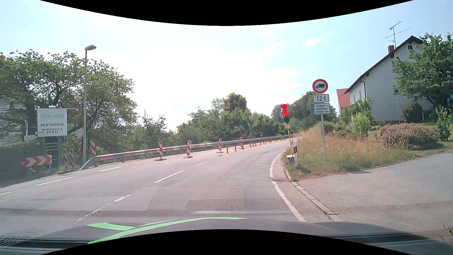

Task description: Follow the waypoints while adhering to traffic rules and regulations

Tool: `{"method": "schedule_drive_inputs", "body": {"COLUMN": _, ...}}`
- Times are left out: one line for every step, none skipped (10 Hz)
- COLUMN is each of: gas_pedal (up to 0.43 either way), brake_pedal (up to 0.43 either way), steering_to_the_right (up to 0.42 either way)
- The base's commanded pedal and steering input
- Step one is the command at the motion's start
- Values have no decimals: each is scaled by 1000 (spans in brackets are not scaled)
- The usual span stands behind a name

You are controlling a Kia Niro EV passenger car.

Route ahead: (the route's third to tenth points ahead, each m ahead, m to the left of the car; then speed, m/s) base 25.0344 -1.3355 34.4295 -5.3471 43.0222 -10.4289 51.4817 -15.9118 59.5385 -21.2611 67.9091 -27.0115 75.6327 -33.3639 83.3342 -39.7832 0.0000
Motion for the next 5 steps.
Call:
{"method": "schedule_drive_inputs", "body": {"gas_pedal": 0, "brake_pedal": 360, "steering_to_the_right": 71}}
{"method": "schedule_drive_inputs", "body": {"gas_pedal": 0, "brake_pedal": 360, "steering_to_the_right": 72}}
{"method": "schedule_drive_inputs", "body": {"gas_pedal": 0, "brake_pedal": 360, "steering_to_the_right": 72}}
{"method": "schedule_drive_inputs", "body": {"gas_pedal": 0, "brake_pedal": 360, "steering_to_the_right": 72}}
{"method": "schedule_drive_inputs", "body": {"gas_pedal": 0, "brake_pedal": 360, "steering_to_the_right": 72}}
